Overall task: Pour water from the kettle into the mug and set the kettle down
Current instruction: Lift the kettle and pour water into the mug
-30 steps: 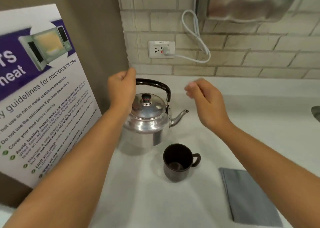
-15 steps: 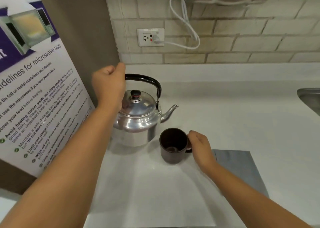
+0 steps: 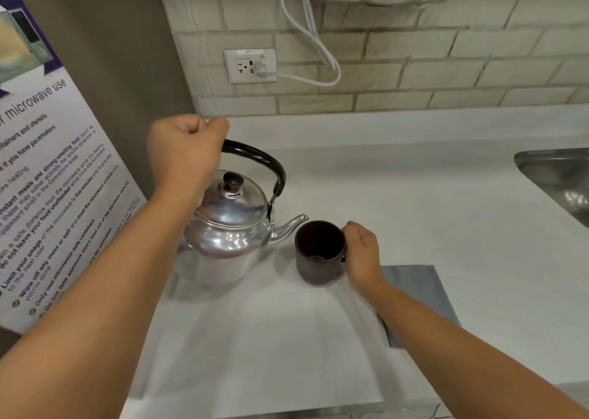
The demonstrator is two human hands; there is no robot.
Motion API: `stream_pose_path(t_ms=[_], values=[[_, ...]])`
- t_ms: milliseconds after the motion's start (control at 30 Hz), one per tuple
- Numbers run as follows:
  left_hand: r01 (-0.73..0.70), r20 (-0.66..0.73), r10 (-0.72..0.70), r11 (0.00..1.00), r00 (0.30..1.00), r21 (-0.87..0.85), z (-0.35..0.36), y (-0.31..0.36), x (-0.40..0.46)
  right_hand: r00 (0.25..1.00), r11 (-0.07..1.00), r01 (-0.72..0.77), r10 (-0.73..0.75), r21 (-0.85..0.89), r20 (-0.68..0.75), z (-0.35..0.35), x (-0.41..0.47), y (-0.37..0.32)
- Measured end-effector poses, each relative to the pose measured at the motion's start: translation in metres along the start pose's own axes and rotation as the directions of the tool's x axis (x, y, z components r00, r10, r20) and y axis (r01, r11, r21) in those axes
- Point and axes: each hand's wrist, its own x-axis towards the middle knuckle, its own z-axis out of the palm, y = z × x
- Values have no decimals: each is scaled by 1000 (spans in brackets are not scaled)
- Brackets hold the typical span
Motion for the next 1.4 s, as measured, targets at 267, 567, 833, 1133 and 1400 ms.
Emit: stream_pose_path(t_ms=[267, 567, 833, 1133, 1400], values=[[-77, 90, 65, 988, 994, 137, 3, 11, -6, 999, 1000, 4, -4, 18, 34, -2, 4, 5], [-199, 147, 168, 952, 975, 232, 7, 25, -12, 999, 1000, 8, -9, 23, 43, -2, 4, 7], [-265, 169, 225, 925, 960, 271, 7, 35, -10, 999, 999, 6, -7, 32, 43, -2, 4, 7], [-292, 186, 242, 900, 952, 324, 4, 46, -6, 998, 1000, 11, -13, 24, 56, -4, 3, 6], [-318, 212, 254, 873, 944, 370, 3, 51, -6, 998, 1000, 30, -30, -3, 48, -3, 1, 3]])
